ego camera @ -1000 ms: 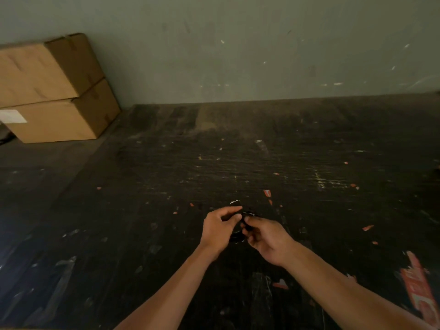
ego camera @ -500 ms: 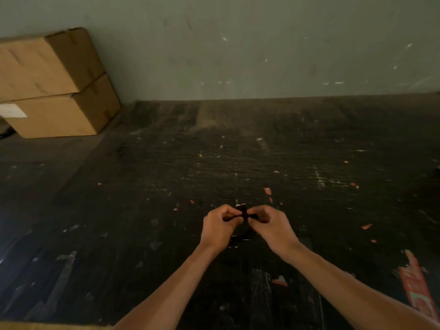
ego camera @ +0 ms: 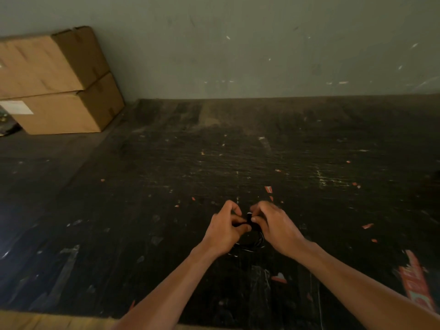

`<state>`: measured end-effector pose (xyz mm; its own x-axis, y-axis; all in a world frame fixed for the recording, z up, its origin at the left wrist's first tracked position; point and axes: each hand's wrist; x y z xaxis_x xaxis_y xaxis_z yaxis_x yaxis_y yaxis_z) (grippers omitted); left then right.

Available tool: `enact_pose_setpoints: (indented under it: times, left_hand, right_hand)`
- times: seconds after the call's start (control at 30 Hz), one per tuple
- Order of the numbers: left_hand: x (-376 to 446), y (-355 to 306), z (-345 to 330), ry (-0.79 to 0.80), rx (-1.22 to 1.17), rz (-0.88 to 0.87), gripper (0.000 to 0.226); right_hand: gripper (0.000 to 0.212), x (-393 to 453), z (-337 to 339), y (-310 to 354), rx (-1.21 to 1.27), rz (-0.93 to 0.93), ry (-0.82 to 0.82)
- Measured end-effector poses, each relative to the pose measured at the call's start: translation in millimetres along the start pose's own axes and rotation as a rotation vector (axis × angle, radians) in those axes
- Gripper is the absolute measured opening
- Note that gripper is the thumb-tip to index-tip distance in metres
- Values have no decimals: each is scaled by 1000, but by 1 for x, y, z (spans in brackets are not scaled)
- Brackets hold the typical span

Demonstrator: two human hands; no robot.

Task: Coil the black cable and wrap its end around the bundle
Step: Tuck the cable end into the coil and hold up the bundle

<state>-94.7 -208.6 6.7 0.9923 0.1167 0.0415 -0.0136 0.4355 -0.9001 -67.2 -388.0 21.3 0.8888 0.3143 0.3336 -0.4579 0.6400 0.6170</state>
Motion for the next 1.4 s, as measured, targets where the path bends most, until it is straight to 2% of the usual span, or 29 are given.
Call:
enact_pose_setpoints:
  times: [0.2,0.37,0.5,0.57,0.63,0.77,0.9,1.07,1.27,1.4]
  left_hand:
    - [4,1,1,61,19,-17,36]
    - [6,1,-2,58,2,-24,36]
    - [10,5,4,37,-23,20,37]
    - [11,12,8,21,-61,95,38]
    - [11,18,11,10,-180,245,41]
    - [16,23,10,-89,-483,532,43]
    - [32,26,6,-199,-385,536,31]
    - [60,27,5,-59,-280,486,42]
    - [109,26,-3,-51,21,348,48]
    - [133,31,-8,-18,171,273,49]
  right_hand:
    - [21,1,1,0,129,-147,51]
    - [17,5,1,0,112,-233,35]
    - [14,10,4,-3,233,-387,-27]
    - [13,15,6,-7,292,-461,-79]
    - [14,19,5,-12,338,-516,-120]
    - [17,24,-1,-23,391,-605,-64]
    - [16,32,-14,-35,516,-776,44]
    - [19,46,-30,-52,583,-897,-35]
    - [27,72,-48,-66,451,-857,-134]
    - [37,85,-53,-71,272,-785,-96]
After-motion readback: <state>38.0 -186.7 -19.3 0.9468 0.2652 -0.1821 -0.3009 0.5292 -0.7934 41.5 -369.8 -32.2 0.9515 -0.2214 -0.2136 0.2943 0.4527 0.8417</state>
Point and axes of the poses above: each hand's wrist, its own x-axis towards the middle knuckle, its own z-axis out of the back of the hand, y = z × x, and after that the axes turned 12 degrees about -y, right-handed
